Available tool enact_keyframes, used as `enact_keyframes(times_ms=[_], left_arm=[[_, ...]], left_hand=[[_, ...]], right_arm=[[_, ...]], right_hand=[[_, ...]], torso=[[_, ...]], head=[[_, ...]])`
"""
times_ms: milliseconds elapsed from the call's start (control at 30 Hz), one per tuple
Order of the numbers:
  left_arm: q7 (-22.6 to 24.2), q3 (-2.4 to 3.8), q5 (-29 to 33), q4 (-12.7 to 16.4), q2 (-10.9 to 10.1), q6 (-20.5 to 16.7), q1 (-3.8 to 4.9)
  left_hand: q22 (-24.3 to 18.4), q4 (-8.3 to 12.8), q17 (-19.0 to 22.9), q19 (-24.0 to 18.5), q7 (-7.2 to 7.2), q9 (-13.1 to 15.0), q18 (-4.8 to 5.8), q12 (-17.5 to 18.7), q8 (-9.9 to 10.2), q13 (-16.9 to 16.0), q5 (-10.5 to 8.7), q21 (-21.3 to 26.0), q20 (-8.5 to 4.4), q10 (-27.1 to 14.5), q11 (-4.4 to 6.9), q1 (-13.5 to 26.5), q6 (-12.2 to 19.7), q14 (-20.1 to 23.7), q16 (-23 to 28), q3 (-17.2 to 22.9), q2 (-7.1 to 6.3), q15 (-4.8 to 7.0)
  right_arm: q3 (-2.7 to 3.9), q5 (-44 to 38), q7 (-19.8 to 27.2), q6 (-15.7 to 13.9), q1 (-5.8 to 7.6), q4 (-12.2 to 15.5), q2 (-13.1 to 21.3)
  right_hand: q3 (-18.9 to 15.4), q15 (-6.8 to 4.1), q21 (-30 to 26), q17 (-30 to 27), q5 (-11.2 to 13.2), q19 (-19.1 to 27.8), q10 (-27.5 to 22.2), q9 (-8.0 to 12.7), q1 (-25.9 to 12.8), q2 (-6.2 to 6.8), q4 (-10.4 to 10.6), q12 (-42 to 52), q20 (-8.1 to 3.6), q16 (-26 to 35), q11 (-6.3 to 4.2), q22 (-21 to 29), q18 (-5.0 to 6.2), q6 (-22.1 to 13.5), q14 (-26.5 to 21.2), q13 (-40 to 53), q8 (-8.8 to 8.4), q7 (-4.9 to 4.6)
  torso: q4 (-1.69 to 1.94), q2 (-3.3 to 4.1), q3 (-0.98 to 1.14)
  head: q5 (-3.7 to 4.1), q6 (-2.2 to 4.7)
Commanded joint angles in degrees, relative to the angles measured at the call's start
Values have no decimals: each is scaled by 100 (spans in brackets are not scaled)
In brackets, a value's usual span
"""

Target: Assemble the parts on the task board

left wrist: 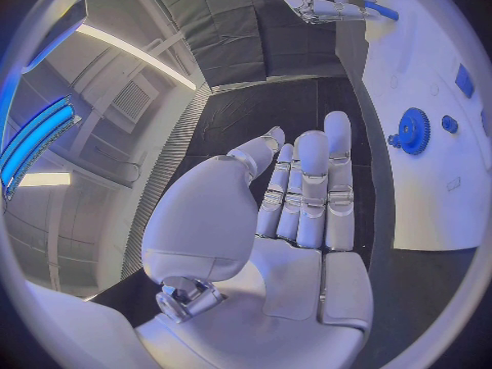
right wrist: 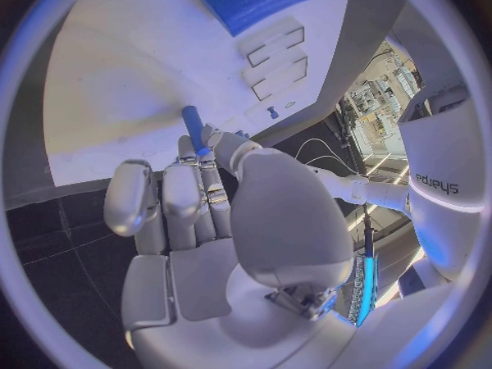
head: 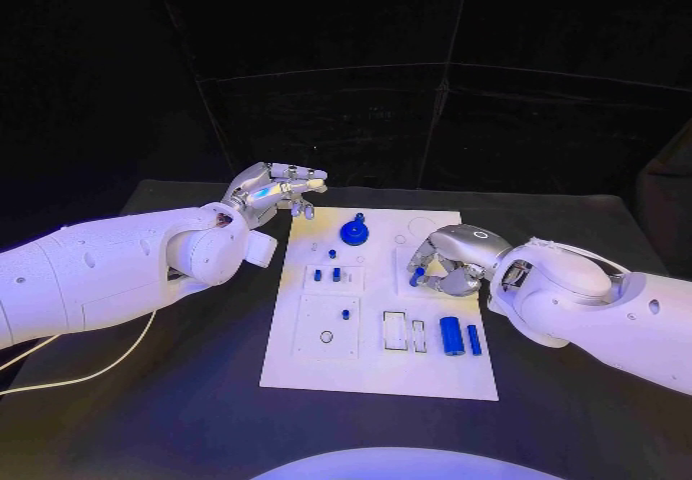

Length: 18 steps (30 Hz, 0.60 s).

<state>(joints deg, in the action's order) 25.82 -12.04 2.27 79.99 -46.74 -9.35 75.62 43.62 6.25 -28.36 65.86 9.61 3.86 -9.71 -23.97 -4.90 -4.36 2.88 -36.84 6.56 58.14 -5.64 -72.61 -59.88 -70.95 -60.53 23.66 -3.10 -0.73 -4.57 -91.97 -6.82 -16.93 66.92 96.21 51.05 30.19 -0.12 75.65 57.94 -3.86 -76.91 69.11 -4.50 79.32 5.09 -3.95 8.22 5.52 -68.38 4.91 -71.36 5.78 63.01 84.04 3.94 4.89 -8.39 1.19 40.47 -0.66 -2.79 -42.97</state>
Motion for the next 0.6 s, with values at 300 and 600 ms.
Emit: enact_keyframes(times_ms=[300, 600], left_arm=[[16, 4, 15, -12, 5, 69, 7], [16, 4, 15, -14, 28, 79, 7]], left_hand=[[-9, 11, 6, -21, -12, -5, -74, -19, 30, 6, 29, 25, 12, -31, 9, 31, 33, 45, 35, -33, 40, -10], [-14, 5, 13, -20, -10, -5, -74, -24, 31, 7, 30, 32, 14, -37, 7, 35, 39, 48, 38, -40, 43, -12]], right_arm=[[200, 396, 417, -493, 13, 730, 236], [222, 545, 712, -479, 0, 783, -274]], right_hand=[[39, -43, 50, 21, -23, -52, 114, 5, 32, -21, -33, -20, 10, -63, -68, -35, -102, 41, 132, 0, -9, -21], [66, -37, 64, 27, -78, -55, 101, 14, 49, -18, -55, -58, 10, -83, -56, -51, -105, 30, 129, -5, -32, -32]], torso=[[3, -7, -7], [14, 0, -12]], head=[[-4, 18], [-84, 4]])
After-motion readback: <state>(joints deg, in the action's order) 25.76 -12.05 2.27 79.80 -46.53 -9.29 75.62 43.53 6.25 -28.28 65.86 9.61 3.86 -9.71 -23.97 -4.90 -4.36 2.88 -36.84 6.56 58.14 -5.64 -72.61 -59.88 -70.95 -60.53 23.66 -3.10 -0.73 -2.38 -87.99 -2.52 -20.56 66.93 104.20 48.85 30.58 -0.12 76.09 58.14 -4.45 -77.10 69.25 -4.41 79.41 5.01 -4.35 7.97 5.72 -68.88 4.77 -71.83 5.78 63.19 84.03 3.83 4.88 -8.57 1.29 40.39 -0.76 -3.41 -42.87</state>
